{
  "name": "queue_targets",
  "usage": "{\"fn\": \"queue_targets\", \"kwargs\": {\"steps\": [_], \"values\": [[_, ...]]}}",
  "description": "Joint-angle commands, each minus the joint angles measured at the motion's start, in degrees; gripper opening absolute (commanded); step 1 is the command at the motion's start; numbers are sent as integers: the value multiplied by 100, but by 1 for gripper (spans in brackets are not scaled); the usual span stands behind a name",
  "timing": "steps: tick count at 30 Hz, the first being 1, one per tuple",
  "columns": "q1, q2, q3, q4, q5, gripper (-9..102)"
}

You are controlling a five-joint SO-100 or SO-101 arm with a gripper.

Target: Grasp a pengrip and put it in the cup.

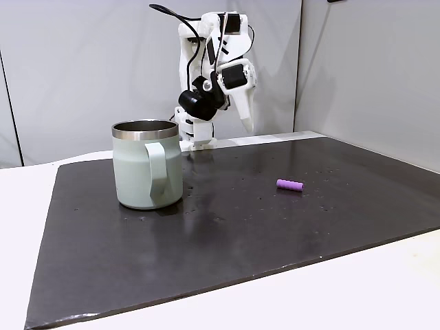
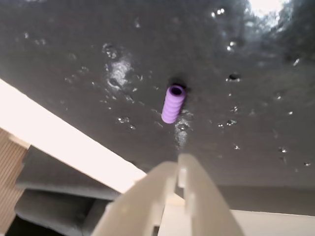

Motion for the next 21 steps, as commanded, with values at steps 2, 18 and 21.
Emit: {"fn": "queue_targets", "kwargs": {"steps": [2,18,21], "values": [[-237,-606,-1063,290,308,0],[-220,-2795,-2839,888,642,0],[-229,-3059,-3050,888,642,0]]}}
